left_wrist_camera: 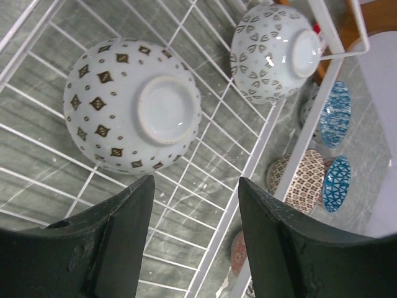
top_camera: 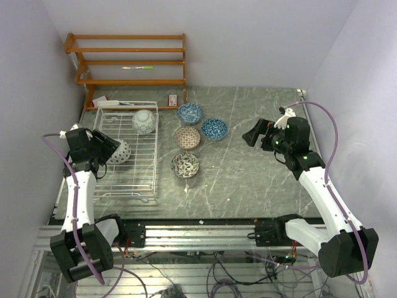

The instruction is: Load the bowls into the dish rack

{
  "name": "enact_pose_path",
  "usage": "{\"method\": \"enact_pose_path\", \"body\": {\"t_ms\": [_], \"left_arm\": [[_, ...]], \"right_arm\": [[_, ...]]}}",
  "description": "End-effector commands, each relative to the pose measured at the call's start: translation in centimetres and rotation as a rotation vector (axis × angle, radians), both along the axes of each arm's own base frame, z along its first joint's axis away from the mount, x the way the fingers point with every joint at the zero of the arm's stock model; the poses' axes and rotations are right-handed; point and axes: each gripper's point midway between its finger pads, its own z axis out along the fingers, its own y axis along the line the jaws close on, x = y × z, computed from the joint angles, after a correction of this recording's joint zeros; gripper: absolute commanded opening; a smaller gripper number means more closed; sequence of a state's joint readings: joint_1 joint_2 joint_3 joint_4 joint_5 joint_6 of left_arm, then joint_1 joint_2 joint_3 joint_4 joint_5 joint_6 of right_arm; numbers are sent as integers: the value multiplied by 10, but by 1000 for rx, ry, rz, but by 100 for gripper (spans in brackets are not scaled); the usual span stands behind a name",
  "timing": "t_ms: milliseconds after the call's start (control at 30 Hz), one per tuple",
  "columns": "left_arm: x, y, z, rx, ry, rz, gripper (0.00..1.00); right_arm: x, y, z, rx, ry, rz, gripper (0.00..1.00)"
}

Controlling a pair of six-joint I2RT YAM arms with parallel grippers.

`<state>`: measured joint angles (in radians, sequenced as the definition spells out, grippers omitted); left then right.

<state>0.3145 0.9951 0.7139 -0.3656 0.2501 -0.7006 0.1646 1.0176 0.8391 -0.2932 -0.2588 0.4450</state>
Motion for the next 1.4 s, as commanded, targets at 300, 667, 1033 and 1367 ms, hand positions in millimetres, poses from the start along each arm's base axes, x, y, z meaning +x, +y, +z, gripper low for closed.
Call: {"method": "enact_pose_path", "body": {"t_ms": [300, 667, 1033, 1367], "left_arm": [[22, 24, -13, 34, -50, 102, 66], [53, 32, -35, -28, -81, 151, 64], [98, 48, -11, -31, -175, 216, 63], [127, 49, 13, -10, -205, 199, 61]], "right_arm": [[2, -2, 2, 1, -22, -4, 100], [2, -4, -2, -9, -19, -15, 100], [3, -3, -8, -5, -5, -16, 100], [4, -6, -8, -12, -5, -26, 100]]}}
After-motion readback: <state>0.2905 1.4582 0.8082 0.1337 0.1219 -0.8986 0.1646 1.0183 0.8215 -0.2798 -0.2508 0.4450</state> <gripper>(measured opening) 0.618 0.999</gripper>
